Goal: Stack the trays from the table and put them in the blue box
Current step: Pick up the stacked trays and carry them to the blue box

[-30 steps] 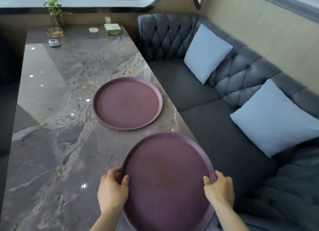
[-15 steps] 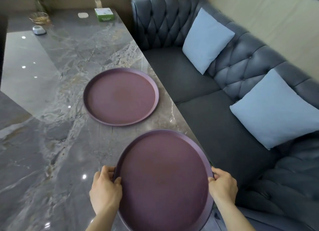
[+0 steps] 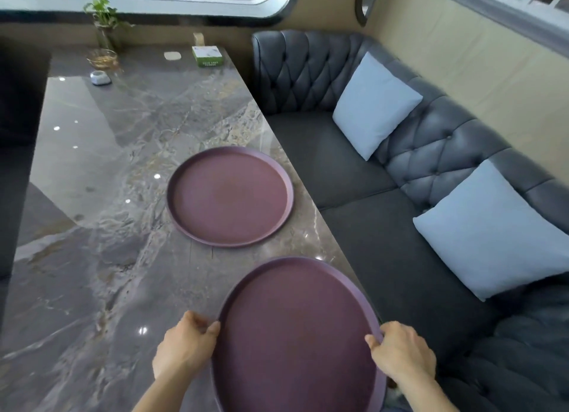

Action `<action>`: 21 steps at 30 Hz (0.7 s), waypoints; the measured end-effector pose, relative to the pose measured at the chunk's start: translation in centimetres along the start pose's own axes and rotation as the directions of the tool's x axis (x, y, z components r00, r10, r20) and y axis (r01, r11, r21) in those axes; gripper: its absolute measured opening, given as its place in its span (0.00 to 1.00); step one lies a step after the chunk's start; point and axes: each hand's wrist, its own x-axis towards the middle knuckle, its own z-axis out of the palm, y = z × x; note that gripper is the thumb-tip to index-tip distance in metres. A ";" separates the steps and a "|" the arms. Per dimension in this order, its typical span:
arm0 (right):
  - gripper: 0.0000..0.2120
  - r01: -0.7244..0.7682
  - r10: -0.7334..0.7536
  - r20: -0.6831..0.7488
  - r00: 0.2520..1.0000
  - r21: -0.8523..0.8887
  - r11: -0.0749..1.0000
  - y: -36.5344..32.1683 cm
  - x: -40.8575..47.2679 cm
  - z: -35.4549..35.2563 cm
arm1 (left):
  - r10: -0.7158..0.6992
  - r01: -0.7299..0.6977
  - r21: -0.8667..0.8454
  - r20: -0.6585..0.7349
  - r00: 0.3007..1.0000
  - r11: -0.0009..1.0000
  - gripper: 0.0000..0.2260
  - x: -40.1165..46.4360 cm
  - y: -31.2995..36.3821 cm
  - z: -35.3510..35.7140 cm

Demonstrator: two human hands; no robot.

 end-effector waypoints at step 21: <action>0.31 0.156 -0.290 0.076 0.954 0.702 0.695 -27.3 23.0 -7.5 | -0.274 0.049 -0.621 -0.272 0.922 0.782 0.35 20.2 14.2 -8.9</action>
